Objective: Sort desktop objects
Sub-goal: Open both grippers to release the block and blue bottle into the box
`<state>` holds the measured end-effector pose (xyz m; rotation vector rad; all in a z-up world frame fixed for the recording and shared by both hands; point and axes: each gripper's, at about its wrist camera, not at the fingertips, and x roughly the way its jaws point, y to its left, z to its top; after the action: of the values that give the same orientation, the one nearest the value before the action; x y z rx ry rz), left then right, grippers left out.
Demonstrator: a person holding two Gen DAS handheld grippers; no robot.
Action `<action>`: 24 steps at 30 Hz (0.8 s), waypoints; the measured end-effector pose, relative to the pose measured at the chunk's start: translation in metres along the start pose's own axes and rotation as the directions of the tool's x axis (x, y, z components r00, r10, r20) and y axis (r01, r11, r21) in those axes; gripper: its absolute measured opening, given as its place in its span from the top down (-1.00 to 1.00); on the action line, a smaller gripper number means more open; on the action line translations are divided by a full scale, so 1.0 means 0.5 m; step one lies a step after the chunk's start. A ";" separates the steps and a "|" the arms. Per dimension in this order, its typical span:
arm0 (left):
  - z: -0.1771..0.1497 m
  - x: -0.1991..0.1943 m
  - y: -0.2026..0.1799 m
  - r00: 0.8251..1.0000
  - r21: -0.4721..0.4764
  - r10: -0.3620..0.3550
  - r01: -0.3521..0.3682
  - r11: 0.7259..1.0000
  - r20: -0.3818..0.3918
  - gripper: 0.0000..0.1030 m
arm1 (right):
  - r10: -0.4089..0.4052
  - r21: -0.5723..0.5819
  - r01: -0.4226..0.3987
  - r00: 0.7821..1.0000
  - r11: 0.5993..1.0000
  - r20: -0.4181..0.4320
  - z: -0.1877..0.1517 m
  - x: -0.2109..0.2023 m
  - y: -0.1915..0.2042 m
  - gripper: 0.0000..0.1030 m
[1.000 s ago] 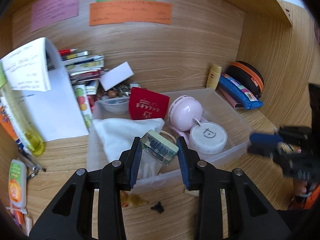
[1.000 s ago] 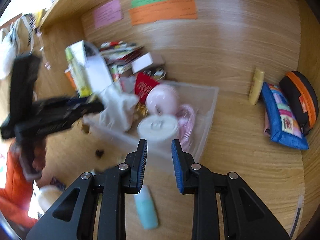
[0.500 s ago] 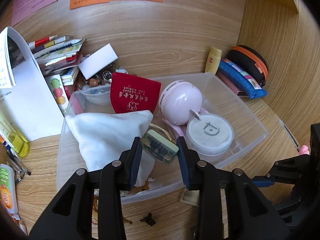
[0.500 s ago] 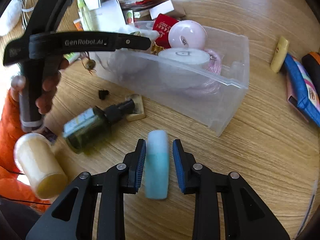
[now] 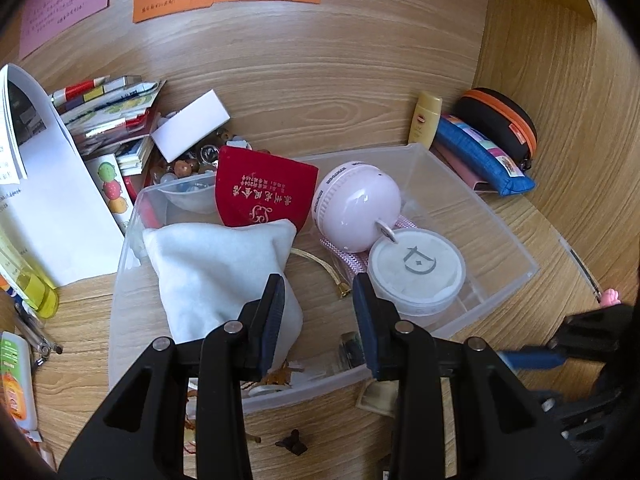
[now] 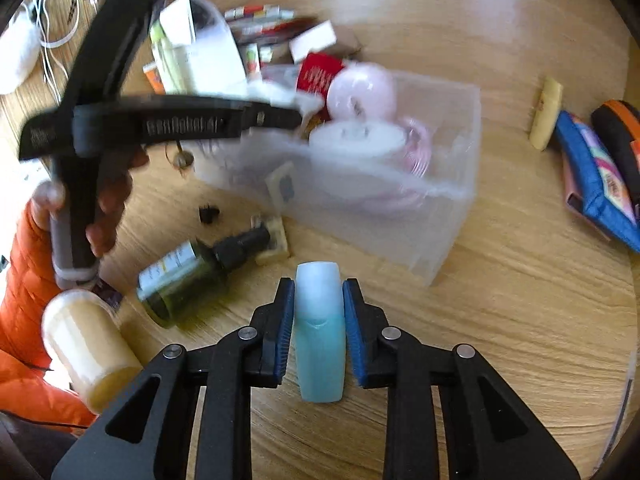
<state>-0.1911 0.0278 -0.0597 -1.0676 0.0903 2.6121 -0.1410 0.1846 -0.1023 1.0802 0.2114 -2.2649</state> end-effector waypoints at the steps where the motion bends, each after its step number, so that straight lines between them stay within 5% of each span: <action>1: 0.000 -0.004 0.000 1.000 0.000 0.000 0.000 1.000 0.005 0.33 | -0.003 0.007 0.003 1.000 1.000 0.021 0.005 -0.011 -0.003 0.57; 16: -0.014 -0.089 0.035 0.995 -0.011 0.043 -0.042 0.999 0.088 0.32 | -0.072 0.041 0.065 0.978 0.997 0.194 0.162 -0.075 -0.035 0.75; 24: -0.056 -0.128 0.072 0.992 -0.044 0.081 -0.077 0.996 0.100 0.06 | -0.121 0.069 0.112 0.983 0.991 0.137 0.211 -0.044 -0.065 0.75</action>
<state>-0.1406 -0.0285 -0.0379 -0.9606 0.0590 2.7454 -0.2180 0.1797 -0.0208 0.9550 0.1521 -2.4560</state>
